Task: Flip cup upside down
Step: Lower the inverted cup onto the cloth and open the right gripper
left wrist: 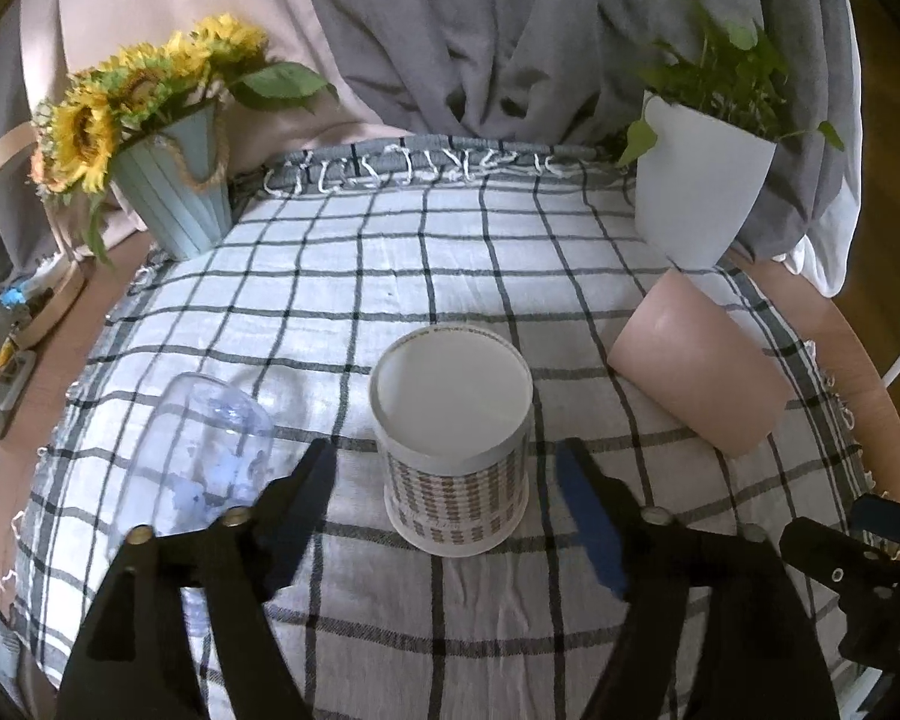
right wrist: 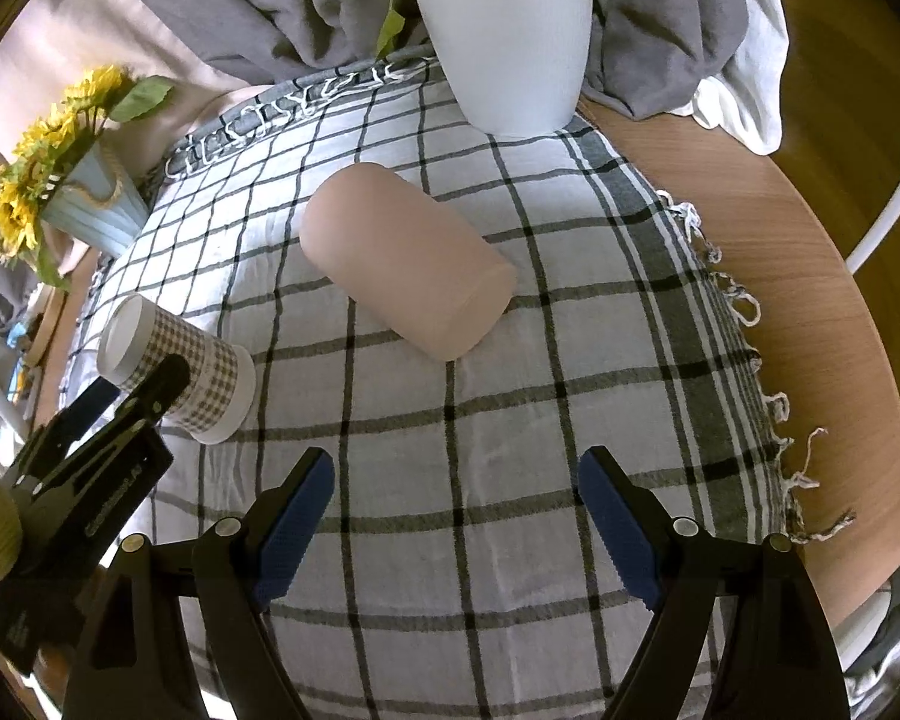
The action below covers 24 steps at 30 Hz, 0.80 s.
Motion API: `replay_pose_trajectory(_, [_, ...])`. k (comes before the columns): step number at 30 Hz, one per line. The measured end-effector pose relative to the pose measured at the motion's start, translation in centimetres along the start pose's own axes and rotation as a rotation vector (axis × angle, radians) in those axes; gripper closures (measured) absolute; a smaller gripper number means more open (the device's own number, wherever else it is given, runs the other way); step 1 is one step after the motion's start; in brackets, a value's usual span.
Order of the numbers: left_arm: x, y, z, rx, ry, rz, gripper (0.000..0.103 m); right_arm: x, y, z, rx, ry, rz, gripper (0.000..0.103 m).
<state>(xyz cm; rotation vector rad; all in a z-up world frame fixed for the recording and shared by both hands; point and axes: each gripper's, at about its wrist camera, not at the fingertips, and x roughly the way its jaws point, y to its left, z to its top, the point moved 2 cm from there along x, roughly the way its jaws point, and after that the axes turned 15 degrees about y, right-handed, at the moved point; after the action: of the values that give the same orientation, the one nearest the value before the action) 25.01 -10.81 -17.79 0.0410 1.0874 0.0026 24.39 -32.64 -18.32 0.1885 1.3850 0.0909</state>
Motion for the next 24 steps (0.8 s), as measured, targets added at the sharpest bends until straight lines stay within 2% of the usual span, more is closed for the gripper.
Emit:
replay_pose_trajectory(4, [-1.8,0.0,-0.8,-0.019,-0.022,0.02,0.006,-0.5,-0.2,-0.5,-0.013,-0.014,-0.003,0.012])
replay_pose_trajectory(8, [-3.9,0.4,-2.0,-0.034,-0.029,0.051,0.0,-1.6,-0.3,-1.4,-0.029,-0.046,-0.002,0.01])
replay_pose_trajectory(14, [-7.4,1.5,-3.7,-0.02,-0.012,0.089,0.0,-3.9,0.0,-3.1,-0.037,-0.089,0.018,0.009])
replay_pose_trajectory(18, [-9.7,2.7,-4.8,-0.019,-0.013,0.079,0.0,-5.7,1.4,-4.5,-0.057,-0.119,0.033,0.009])
replay_pose_trajectory(24, [-14.0,5.0,-7.0,-0.022,-0.053,0.071,0.0,-9.9,4.4,-7.5,-0.102,-0.22,0.019,0.009])
